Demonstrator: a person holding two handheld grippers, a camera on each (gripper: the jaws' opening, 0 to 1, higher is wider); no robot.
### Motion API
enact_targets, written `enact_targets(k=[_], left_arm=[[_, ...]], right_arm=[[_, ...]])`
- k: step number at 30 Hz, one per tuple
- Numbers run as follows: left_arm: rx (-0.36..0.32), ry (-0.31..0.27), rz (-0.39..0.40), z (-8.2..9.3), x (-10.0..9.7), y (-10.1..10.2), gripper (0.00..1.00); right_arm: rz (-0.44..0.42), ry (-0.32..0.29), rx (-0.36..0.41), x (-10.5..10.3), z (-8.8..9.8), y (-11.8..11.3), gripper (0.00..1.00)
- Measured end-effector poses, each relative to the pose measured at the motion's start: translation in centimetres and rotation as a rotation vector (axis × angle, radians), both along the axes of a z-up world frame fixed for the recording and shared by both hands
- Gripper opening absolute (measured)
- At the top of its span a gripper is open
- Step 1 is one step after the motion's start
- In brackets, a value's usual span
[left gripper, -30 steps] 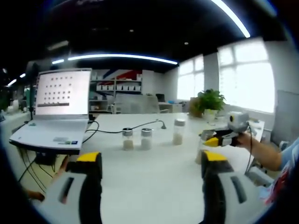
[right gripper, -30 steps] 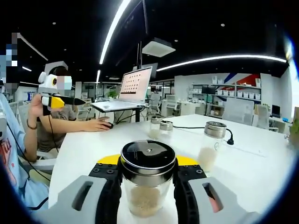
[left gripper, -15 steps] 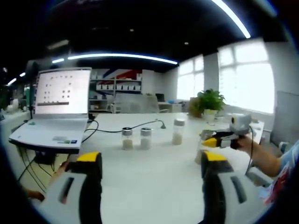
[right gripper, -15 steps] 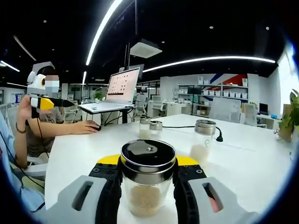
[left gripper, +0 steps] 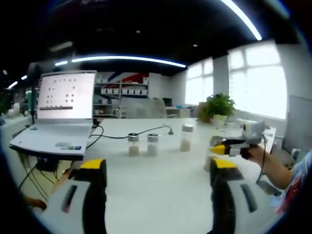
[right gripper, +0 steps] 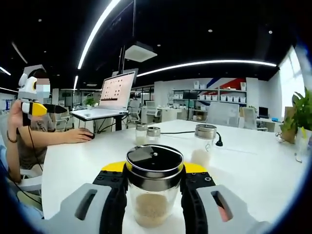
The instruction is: Rotate the seasoning bottle until the label or dispensing opening points toward the visible target arrow and the bottle remains upright within the marked orientation range
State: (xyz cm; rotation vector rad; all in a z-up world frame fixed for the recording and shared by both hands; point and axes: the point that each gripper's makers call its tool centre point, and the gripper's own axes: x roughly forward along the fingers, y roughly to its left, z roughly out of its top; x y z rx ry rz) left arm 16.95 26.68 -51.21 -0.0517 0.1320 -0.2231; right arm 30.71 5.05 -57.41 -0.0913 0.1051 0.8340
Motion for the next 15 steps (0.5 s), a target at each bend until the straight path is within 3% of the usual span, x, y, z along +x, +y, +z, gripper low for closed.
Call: enact_targets(k=[15], left_arm=[[-0.004,0.001,0.006,-0.06,0.08,0.08,0.93]], right_arm=[[-0.086,-0.01,0.009,0.4,-0.07,-0.25,0.41]])
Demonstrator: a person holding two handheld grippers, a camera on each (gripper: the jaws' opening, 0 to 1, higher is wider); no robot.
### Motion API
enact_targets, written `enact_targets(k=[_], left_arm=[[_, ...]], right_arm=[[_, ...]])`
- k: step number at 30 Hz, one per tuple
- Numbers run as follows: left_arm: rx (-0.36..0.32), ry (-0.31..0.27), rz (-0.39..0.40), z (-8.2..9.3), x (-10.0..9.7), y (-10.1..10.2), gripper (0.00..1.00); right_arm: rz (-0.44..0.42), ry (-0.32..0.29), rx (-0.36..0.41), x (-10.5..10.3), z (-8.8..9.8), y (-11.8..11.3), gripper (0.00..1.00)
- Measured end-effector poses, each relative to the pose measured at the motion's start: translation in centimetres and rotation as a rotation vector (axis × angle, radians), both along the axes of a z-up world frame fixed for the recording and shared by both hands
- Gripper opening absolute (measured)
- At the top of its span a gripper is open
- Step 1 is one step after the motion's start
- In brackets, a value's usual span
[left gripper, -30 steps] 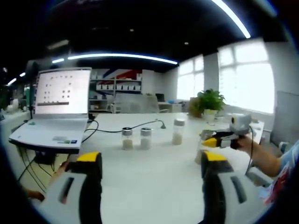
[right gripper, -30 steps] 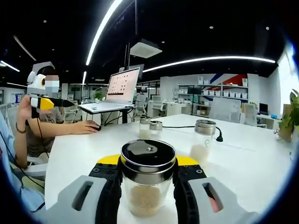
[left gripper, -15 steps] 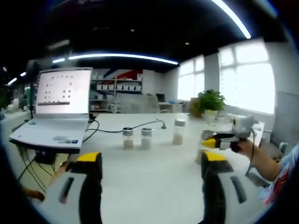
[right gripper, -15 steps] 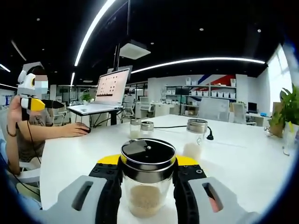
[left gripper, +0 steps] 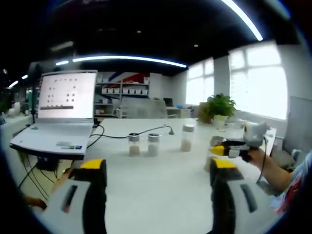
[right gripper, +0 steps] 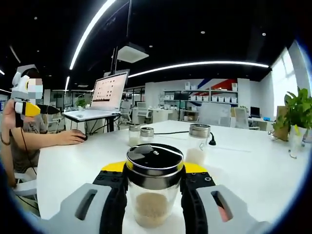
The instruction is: Rotate the seasoning bottle until the label or dispensing opening points toward the visible target arrow and the bottle remains upright within the marked orientation range
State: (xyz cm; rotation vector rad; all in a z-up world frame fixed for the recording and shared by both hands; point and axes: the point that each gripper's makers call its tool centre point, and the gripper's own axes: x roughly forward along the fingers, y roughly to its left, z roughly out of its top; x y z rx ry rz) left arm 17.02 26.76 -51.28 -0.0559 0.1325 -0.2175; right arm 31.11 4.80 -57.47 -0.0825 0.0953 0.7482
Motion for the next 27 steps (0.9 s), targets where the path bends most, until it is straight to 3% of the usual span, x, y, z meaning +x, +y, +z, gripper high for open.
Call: enact_targets(k=[16,21,23,25,27], left_arm=[[-0.004,0.008,0.008,-0.15,0.07,0.28,0.92],[-0.005,0.01,0.01,-0.18,0.08,0.29,0.92],[-0.005,0.011,0.009,-0.21,0.06,0.25,0.92],[-0.006,0.01,0.01,-0.2,0.01,0.23,0.92],[-0.006,0.01,0.011,-0.19,-0.01,0.27,0.92]], right_arm=[[-0.033,0.006,0.004,-0.03,-0.11,-0.06,0.41],[0.005,0.029,-0.006,-0.09,-0.13,-0.08,0.42],[0.003,0.044,0.023,0.01,0.13,-0.35,0.47],[0.01,0.028,0.032,-0.05,0.58,-0.42,0.62],[0.032,0.029,0.025,-0.25,0.76,-0.36,0.7]])
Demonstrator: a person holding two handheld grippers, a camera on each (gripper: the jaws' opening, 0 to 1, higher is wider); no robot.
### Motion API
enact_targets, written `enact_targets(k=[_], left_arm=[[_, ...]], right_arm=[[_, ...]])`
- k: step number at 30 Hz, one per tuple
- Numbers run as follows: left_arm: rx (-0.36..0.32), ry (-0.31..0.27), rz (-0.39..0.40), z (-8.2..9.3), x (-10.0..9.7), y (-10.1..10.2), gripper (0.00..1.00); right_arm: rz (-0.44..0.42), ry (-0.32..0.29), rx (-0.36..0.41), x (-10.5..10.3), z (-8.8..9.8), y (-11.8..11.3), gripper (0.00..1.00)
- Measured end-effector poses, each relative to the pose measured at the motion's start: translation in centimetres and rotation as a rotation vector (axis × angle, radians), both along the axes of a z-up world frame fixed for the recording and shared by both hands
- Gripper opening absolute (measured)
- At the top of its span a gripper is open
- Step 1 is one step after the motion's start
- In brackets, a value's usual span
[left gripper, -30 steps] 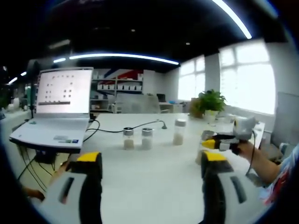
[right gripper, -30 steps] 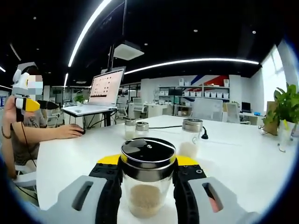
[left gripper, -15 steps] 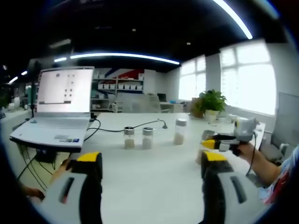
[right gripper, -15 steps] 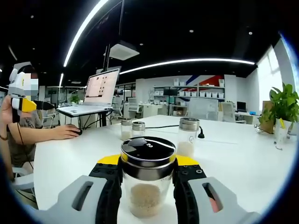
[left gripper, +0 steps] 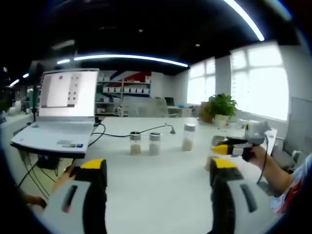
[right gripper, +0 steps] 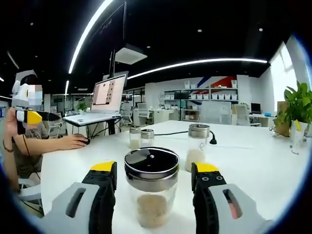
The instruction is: Rotate the seasoning bottle until the label or dispensing opening points toward the visible target arrow and the bottle remains upright within the marked orientation range
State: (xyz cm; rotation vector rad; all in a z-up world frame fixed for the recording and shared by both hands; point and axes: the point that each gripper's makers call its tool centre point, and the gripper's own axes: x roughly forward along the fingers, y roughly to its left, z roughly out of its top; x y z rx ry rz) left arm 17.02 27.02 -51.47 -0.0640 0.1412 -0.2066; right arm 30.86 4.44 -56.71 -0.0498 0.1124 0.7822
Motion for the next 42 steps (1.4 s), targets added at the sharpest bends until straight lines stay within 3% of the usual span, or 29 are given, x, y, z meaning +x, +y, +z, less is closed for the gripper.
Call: enact_targets(k=[8,11,17,26,30,33,37,42], left_arm=[[-0.002,-0.001,0.003,0.1,-0.1,0.1,0.92],[-0.002,0.0,0.004,0.0,0.0,0.1,0.92],[-0.007,0.004,-0.003,0.0,-0.1,-0.1,0.92],[-0.007,-0.005,0.003,0.2,-0.1,0.0,0.92],[-0.004,-0.005,-0.002,0.1,-0.1,-0.1,0.92],[-0.002,-0.009,-0.006,0.2,-0.1,-0.3,0.92],[-0.002,-0.012,-0.005,0.3,-0.1,-0.2,0.92],[-0.003,-0.012,-0.003,0.3,-0.2,-0.1,0.92]], right_arm=[[0.105,-0.026,0.0,0.1,1.3,-0.3,0.77],[0.195,-0.024,-0.007,-0.5,1.3,0.2,0.77],[0.36,0.018,0.057,-1.1,1.6,-0.1,0.73],[0.481,0.02,0.079,-0.7,1.9,-1.6,0.72],[0.536,0.009,0.102,-0.9,2.3,-1.1,0.66],[0.58,-0.011,0.061,-1.4,2.3,-0.3,0.66],[0.61,-0.006,0.026,-1.6,1.8,0.6,0.65],[0.639,0.017,0.054,-1.6,1.5,1.1,0.61]])
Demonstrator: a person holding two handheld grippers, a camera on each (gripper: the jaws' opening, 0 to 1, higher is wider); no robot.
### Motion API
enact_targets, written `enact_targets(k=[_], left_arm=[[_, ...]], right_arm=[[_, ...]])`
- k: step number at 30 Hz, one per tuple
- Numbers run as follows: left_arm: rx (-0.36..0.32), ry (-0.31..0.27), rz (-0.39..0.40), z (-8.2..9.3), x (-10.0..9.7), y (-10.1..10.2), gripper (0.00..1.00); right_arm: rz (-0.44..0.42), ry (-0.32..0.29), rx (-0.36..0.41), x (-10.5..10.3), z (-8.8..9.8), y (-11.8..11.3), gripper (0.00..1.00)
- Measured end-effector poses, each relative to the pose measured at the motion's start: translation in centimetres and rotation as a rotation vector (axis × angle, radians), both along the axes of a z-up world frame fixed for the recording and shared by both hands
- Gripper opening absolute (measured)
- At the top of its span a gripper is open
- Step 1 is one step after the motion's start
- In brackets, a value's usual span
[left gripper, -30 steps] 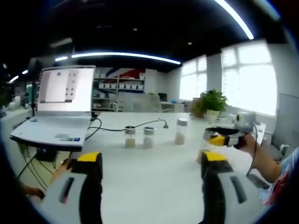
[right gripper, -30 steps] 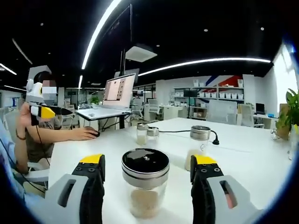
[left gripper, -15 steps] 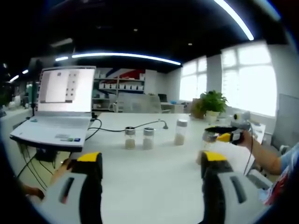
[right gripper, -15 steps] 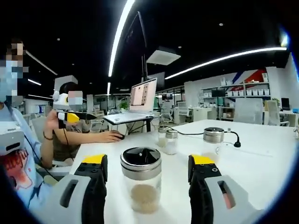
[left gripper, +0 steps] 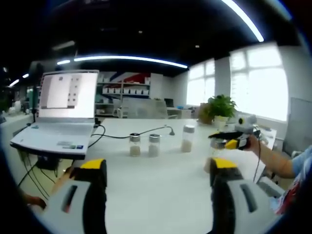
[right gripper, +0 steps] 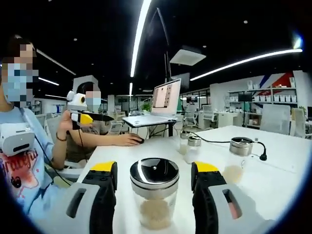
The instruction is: Rotate the seasoning bottle until the label or dispensing opening points toward the visible target arrow and the bottle remains upright within the marked orientation range
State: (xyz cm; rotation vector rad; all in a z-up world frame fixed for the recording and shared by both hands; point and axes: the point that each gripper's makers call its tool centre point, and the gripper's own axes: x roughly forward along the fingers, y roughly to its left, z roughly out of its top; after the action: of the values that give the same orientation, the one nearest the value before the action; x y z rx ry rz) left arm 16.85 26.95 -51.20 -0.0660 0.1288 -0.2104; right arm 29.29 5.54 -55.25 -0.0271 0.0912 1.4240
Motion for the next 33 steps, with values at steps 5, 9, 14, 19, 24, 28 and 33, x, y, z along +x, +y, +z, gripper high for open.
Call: enact_targets(k=[5,9,14,19,24,28,33], left_arm=[[-0.001,0.001,0.003,0.03,0.01,0.16,0.92],[-0.001,0.003,0.002,-0.01,0.06,0.1,0.92],[0.0,0.003,0.0,0.0,0.06,0.05,0.92],[0.0,0.0,-0.001,0.09,0.02,-0.01,0.92],[-0.001,0.001,0.002,0.04,0.0,0.0,0.92],[0.001,0.002,-0.002,0.0,0.0,-0.17,0.92],[0.001,0.006,-0.002,-0.06,0.04,-0.13,0.92]], right_arm=[[0.019,0.025,0.023,0.15,-0.1,0.28,0.53],[0.026,0.04,0.03,0.24,-0.1,0.35,0.51],[0.026,-0.021,0.002,0.22,-0.37,0.36,0.41],[0.022,-0.009,0.009,0.16,-0.39,0.41,0.41],[0.012,0.01,0.021,-0.04,-0.51,0.46,0.41],[0.008,0.012,0.009,0.05,-0.55,0.46,0.41],[-0.006,0.006,-0.026,0.03,-0.62,0.56,0.41]])
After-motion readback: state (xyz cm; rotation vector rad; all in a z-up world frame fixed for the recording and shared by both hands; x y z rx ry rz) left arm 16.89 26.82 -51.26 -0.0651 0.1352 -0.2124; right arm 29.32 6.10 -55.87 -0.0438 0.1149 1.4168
